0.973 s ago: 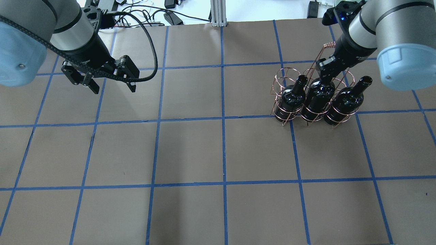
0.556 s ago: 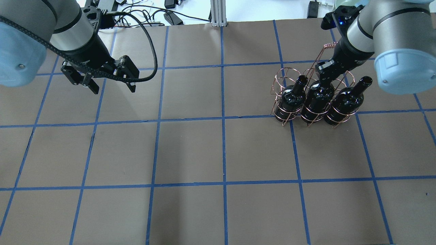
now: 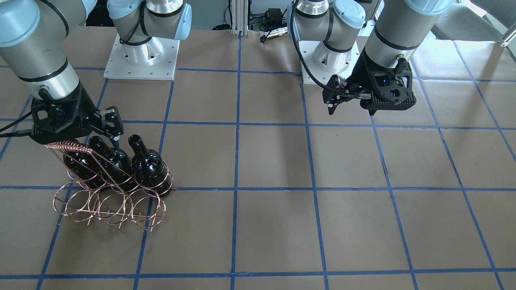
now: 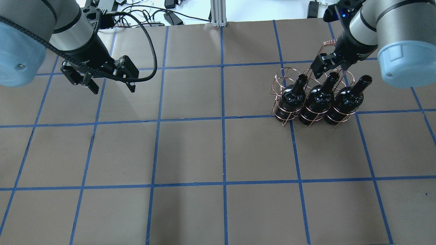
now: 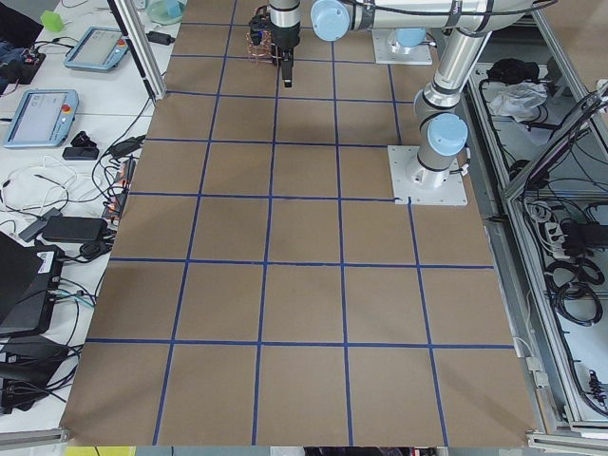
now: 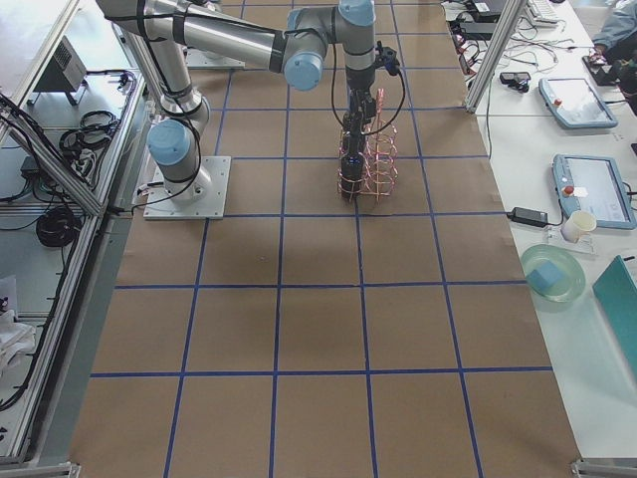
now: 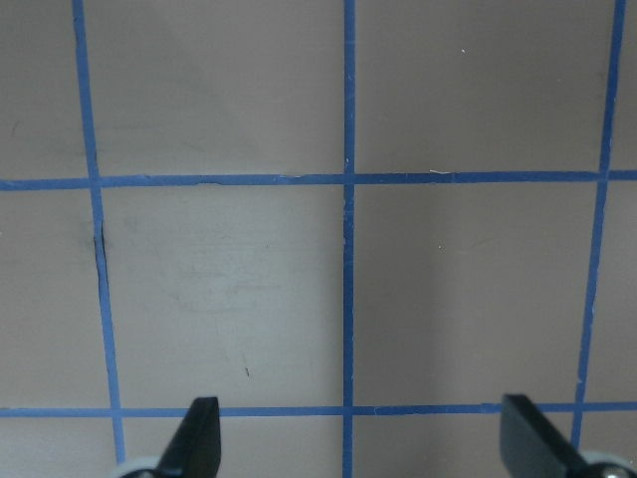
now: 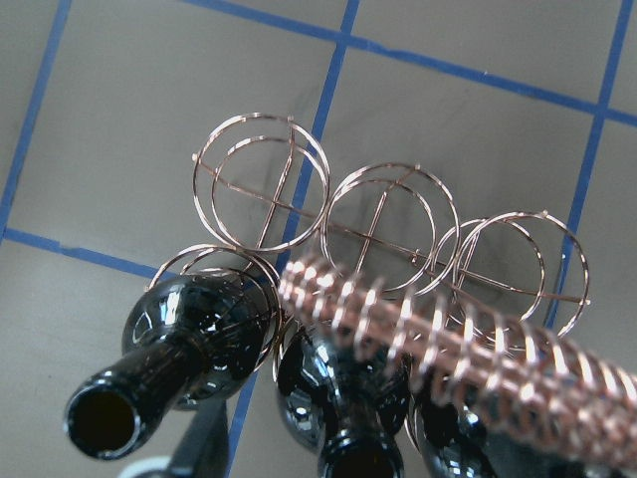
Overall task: Place wine into wine basket
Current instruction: 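Open the right gripper and raise it away from the rack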
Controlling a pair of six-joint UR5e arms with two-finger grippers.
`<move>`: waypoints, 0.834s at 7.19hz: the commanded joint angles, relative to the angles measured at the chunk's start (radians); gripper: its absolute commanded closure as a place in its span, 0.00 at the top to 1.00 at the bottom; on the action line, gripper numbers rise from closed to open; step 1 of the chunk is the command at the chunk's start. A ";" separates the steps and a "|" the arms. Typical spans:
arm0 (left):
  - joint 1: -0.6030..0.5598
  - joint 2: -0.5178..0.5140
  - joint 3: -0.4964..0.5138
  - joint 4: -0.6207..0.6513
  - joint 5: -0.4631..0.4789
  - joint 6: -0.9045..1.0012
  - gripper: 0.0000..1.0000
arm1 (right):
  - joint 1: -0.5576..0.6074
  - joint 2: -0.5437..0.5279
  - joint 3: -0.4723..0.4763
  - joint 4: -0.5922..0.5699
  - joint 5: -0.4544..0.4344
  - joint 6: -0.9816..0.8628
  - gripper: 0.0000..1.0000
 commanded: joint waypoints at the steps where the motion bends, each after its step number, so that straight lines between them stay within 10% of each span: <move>1: 0.001 0.000 0.001 0.000 0.000 0.000 1.00 | 0.010 -0.023 -0.158 0.242 -0.002 0.099 1.00; 6: 0.001 0.000 0.001 0.002 0.000 0.000 1.00 | 0.182 -0.096 -0.171 0.387 -0.086 0.341 1.00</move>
